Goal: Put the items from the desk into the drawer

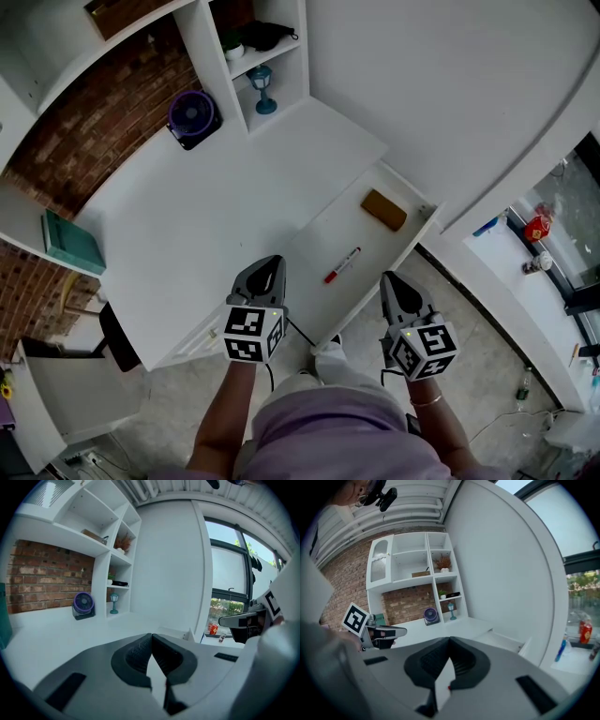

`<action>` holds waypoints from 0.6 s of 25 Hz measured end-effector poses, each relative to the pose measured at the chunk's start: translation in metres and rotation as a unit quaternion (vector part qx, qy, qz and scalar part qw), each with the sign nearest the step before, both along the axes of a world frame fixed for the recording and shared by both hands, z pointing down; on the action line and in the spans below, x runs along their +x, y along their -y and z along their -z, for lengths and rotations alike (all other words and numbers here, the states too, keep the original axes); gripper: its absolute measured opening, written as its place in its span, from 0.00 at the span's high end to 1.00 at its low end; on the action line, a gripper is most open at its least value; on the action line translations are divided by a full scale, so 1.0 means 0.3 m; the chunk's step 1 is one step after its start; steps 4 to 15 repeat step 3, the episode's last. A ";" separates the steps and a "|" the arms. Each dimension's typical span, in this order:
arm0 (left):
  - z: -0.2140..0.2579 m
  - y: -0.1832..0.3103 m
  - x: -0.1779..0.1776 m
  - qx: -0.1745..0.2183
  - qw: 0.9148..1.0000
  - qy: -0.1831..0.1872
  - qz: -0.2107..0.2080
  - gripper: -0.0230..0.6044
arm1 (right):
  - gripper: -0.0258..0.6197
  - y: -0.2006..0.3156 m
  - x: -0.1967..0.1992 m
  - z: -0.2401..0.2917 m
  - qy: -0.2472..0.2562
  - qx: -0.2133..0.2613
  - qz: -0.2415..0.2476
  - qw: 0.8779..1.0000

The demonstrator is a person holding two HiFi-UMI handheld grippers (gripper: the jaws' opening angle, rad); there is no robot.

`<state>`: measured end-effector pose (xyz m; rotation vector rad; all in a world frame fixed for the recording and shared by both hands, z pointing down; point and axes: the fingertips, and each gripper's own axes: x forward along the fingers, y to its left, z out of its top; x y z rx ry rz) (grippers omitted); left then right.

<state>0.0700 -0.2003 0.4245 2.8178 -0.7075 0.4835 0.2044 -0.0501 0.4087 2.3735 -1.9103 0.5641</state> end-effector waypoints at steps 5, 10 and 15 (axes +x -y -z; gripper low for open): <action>0.006 0.001 -0.005 0.003 1.000 0.002 0.000 0.96 | 0.96 0.000 -0.002 0.000 0.000 0.000 -0.001 1.000; 0.006 0.001 -0.005 0.003 1.000 0.002 0.000 0.96 | 0.96 0.000 -0.002 0.000 0.000 0.000 -0.001 1.000; 0.006 0.001 -0.005 0.003 1.000 0.002 0.000 0.96 | 0.96 0.000 -0.002 0.000 0.000 0.000 -0.001 1.000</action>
